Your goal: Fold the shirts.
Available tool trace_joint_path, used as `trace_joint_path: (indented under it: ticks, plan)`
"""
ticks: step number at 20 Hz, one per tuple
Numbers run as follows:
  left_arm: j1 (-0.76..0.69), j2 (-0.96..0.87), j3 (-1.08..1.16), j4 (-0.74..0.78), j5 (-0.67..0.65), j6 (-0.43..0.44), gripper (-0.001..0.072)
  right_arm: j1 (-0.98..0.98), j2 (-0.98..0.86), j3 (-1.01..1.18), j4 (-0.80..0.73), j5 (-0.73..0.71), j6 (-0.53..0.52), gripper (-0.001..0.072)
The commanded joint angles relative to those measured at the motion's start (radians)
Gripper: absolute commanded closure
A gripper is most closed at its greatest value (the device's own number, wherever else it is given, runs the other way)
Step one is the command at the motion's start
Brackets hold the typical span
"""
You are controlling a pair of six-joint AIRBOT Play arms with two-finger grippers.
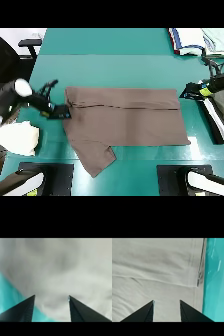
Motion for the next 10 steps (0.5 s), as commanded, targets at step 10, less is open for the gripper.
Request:
trace_joint_path:
  ticks: [10]
  plan:
    - [-0.147, 0.319, -0.495, -0.219, 0.132, -0.105, 0.0225, 0.001, 0.114, -0.084, 0.003, -0.048, -0.001, 0.0337]
